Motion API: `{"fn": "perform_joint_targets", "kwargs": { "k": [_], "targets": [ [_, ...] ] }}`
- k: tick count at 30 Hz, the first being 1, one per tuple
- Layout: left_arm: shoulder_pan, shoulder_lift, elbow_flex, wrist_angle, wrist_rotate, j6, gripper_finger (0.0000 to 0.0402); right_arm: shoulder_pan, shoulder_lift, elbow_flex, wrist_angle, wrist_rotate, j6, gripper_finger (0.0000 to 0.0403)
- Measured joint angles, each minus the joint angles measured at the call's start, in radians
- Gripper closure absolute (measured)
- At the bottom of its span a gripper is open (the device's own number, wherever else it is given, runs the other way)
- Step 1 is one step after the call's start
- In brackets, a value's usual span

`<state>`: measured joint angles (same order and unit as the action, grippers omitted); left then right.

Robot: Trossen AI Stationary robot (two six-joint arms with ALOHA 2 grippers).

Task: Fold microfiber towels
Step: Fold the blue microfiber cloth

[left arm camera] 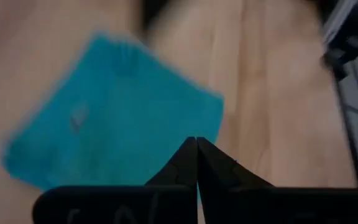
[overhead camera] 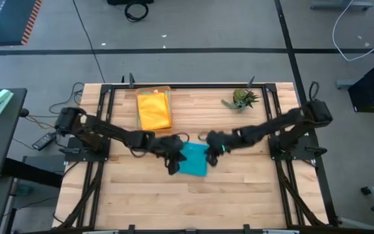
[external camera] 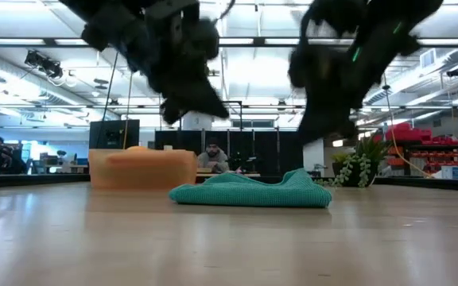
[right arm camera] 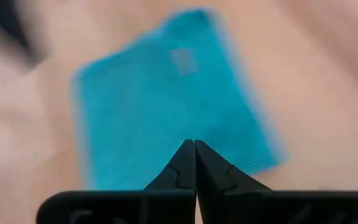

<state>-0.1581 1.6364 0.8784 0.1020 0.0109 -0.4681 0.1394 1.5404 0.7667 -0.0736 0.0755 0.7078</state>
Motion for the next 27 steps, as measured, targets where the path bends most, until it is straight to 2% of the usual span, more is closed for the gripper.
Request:
{"fn": "perform_joint_targets", "kwargs": {
  "k": [5, 10, 14, 20, 23, 25, 27],
  "targets": [
    [-0.102, 0.119, -0.001, 0.013, -0.022, -0.156, 0.0388, -0.167, 0.061, -0.042, 0.055, -0.067, -0.109, 0.0400],
    [-0.139, 0.182, -0.004, -0.023, -0.054, -0.202, 0.0395, -0.180, 0.138, -0.051, 0.063, -0.104, -0.131, 0.0400],
    [-0.111, 0.161, -0.002, -0.104, -0.086, -0.147, 0.0388, -0.095, 0.174, -0.047, 0.080, -0.092, -0.036, 0.0400],
    [-0.018, 0.076, 0.000, -0.375, -0.091, 0.037, 0.0395, 0.182, 0.143, -0.042, 0.084, -0.148, 0.298, 0.0400],
    [0.031, 0.019, -0.001, -0.442, -0.103, 0.084, 0.0384, 0.296, 0.121, -0.004, 0.097, -0.175, 0.412, 0.0400],
    [0.052, -0.033, -0.002, -0.475, -0.122, 0.092, 0.0379, 0.328, 0.103, 0.014, 0.106, -0.145, 0.460, 0.0400],
    [0.063, -0.065, 0.000, -0.414, -0.126, 0.078, 0.0378, 0.328, 0.062, 0.011, 0.104, -0.079, 0.510, 0.0400]
  ]
}}
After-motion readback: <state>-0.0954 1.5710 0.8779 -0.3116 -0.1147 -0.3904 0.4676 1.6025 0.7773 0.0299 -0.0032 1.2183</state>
